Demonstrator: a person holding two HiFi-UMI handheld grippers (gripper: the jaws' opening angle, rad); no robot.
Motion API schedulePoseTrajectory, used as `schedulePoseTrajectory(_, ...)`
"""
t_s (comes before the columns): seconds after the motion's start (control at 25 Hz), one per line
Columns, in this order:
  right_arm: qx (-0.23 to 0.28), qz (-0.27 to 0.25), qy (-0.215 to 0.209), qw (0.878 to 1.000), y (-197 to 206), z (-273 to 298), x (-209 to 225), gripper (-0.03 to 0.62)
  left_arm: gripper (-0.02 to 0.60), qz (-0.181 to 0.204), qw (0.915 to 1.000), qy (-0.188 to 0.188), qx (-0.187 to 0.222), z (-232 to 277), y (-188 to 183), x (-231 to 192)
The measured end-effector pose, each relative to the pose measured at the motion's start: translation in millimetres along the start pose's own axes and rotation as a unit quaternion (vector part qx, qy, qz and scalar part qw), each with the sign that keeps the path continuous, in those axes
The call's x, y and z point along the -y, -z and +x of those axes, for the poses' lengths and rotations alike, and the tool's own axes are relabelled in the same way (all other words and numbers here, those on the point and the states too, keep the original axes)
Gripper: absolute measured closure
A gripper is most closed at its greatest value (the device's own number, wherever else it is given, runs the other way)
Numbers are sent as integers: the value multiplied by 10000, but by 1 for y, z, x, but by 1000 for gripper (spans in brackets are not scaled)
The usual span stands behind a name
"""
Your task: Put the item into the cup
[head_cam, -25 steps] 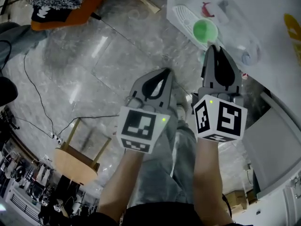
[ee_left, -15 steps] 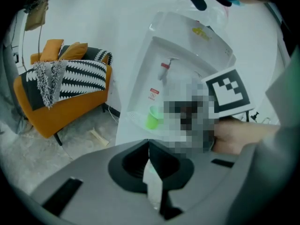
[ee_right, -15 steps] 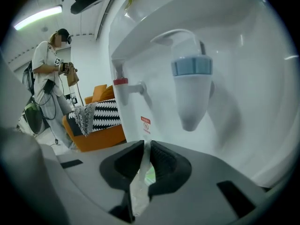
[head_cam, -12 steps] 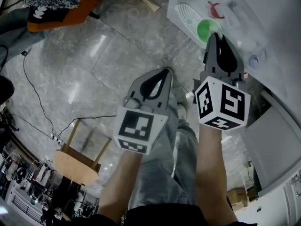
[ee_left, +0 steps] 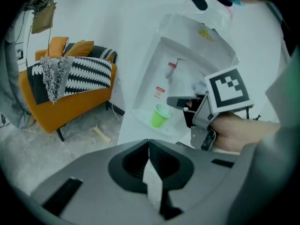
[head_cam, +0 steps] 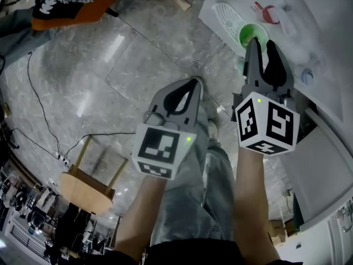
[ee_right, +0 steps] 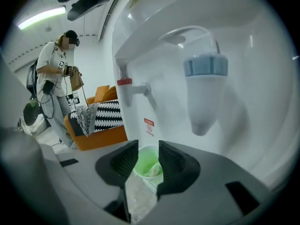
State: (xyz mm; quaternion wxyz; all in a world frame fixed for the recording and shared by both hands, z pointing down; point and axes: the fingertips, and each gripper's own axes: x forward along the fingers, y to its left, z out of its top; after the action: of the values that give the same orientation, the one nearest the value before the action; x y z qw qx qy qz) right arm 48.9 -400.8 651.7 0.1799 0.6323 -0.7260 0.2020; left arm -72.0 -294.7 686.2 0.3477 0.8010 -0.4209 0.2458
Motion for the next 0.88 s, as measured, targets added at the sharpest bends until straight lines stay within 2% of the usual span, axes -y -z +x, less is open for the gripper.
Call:
schedulePoseTrajectory(0.28,-37,23,-74,10000,4,-18,-2,470,569,-39,10000,-10,24,-1,2,1)
schedulePoseTrajectory(0.44,64,-55,-238,9997,1,-39,-7,513,569,56,9998,17,181,-3,-4,9)
schedulePoseTrajectory(0.64,183,-203,-463,9986,-12,-81,-5,554,569,11,9993,2,374,-24,-6,34)
schedulePoseTrajectory(0.88,397,-541,-741,9950,-29,-146,-7,569,569,-50,9975,-76,706,-66,-3,64)
